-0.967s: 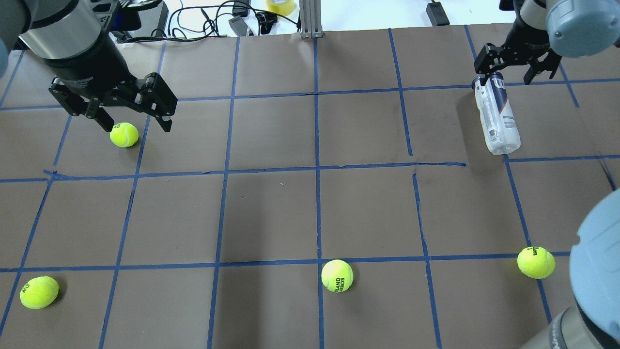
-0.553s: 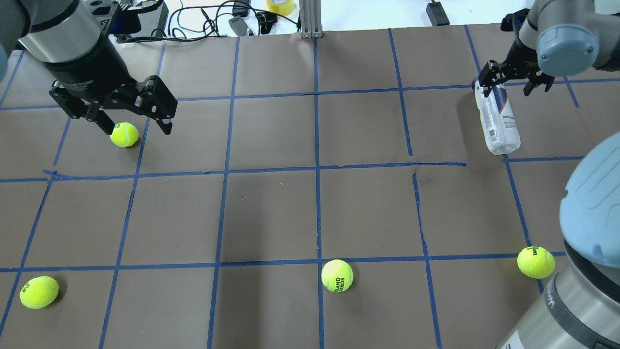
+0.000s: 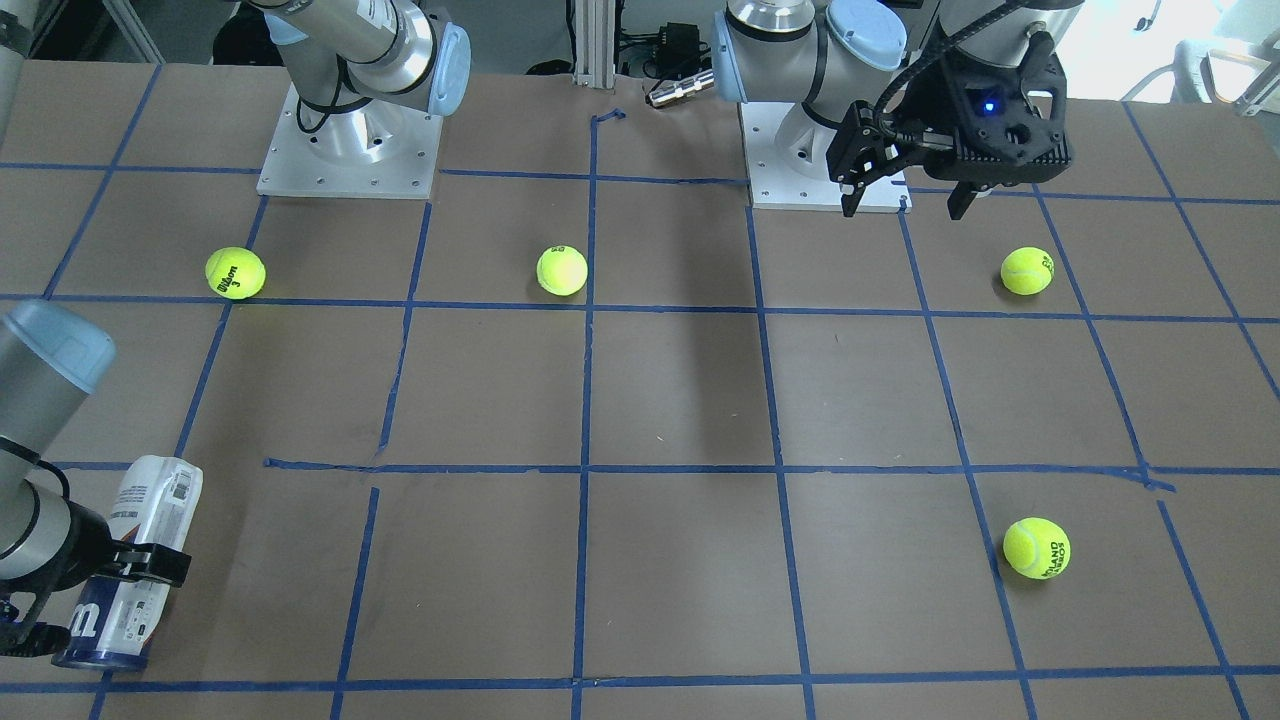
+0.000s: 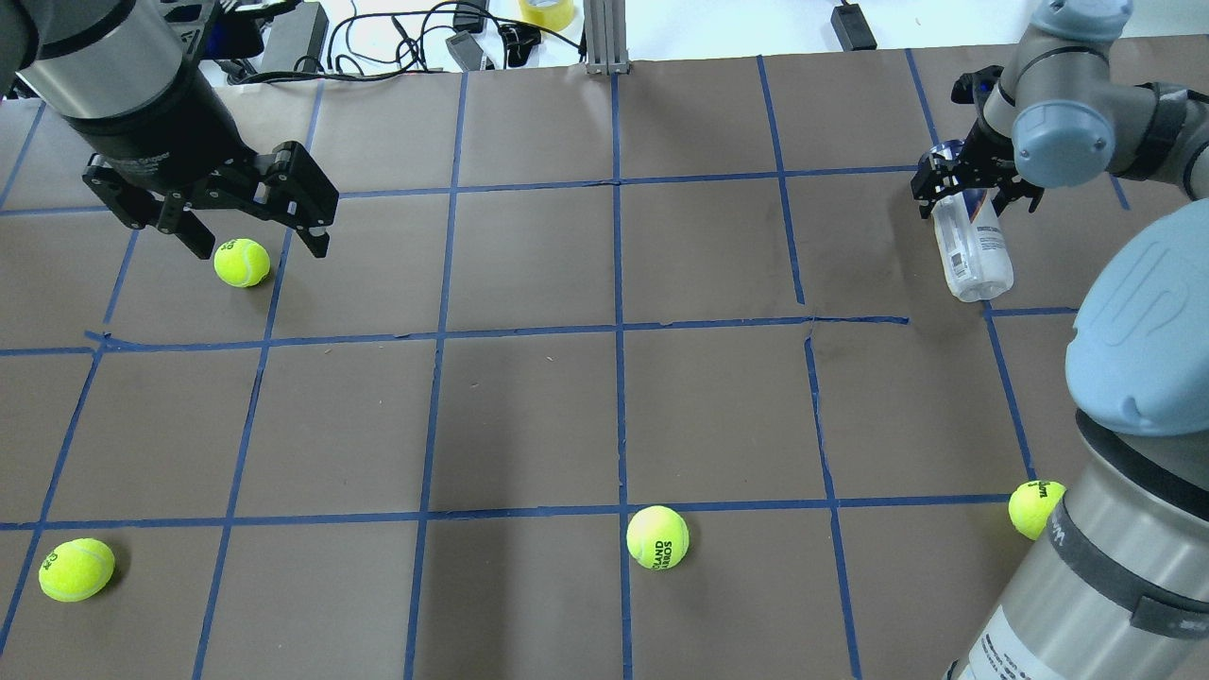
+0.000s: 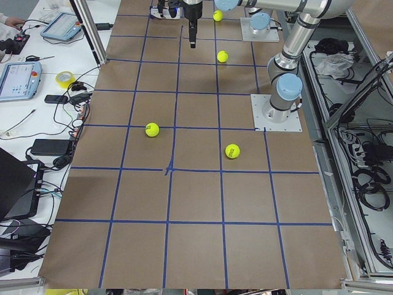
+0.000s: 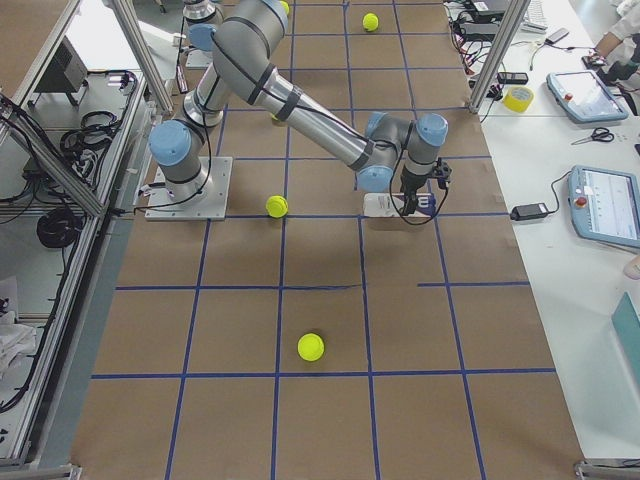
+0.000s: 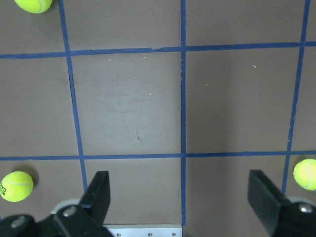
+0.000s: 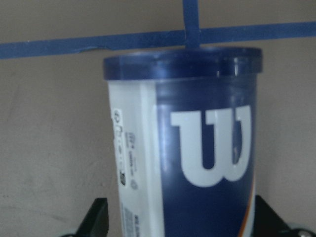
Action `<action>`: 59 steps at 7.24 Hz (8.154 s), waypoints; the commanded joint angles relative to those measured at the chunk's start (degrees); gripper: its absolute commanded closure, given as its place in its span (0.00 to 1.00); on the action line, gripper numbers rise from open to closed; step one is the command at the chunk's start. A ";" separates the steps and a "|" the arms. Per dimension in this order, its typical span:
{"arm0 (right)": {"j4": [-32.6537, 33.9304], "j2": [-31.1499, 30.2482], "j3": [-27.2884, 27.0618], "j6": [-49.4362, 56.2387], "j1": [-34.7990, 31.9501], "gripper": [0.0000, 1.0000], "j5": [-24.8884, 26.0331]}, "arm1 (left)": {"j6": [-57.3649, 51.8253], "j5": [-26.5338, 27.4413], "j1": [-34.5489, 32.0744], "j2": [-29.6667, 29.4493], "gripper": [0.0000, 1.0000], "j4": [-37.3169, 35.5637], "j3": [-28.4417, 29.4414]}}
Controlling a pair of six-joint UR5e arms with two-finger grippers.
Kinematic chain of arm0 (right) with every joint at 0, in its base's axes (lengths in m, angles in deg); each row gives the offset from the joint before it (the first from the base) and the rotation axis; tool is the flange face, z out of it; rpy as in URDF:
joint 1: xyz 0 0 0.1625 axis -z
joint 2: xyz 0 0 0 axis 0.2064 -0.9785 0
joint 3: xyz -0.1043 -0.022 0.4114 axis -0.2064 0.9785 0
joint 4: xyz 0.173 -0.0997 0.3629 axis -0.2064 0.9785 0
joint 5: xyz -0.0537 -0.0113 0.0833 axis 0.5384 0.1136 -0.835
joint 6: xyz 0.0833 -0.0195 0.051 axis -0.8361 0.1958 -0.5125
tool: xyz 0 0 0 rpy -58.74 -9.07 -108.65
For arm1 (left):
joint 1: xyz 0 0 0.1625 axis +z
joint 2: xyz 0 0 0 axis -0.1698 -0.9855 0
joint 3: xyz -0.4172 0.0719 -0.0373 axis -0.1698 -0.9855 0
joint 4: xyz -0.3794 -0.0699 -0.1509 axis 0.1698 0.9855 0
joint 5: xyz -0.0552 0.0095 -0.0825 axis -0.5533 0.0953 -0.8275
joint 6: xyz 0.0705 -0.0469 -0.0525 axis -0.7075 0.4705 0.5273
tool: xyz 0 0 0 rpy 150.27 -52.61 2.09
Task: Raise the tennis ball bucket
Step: 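Close the right gripper on the top of the can, then lift the can with the right gripper and carry it toward the table center, then lay the can on its side on the table and open the right gripper, then raise the right gripper away while the left gripper reaches toward the lying can, then close the left gripper on the lid end of the lying can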
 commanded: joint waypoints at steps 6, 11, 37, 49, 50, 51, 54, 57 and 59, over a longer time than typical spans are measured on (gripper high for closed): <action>0.87 0.85 -0.76 2.47 0.07 0.37 1.36 | 0.01 -0.25 2.20 0.41 0.00 2.21 -0.38; -1.94 -3.62 0.29 2.65 -7.54 0.40 -0.75 | 0.19 -0.34 2.21 0.41 0.00 2.03 -0.29; 2.01 11.49 19.89 53.89 -46.25 0.00 3.46 | -5.70 -2.97 11.52 -0.56 0.00 2.03 -0.29; -26.82 -26.30 10.58 -17.93 -26.39 0.00 2.94 | -4.56 -34.21 11.70 -22.23 0.00 -35.19 -6.18; -27.17 -27.88 10.49 -22.36 -26.30 0.00 2.94 | -3.95 -37.13 11.70 -25.48 0.00 -38.98 -6.18; -30.04 -29.89 9.36 -23.97 -26.30 0.00 1.98 | -3.77 -38.73 11.53 -28.39 0.00 -42.06 -6.18; -25.10 -37.72 -2.75 -23.98 -26.30 0.00 0.13 | -3.77 -46.90 11.17 -37.53 0.00 -50.43 -5.91; -24.62 -38.00 -2.26 -23.28 -23.68 0.00 -1.79 | -1.76 -48.59 8.81 -40.80 0.00 -51.41 -5.74; -26.36 -37.74 0.28 -23.11 -21.64 0.00 -3.04 | -0.95 -51.63 8.54 -42.12 0.00 -51.58 -5.74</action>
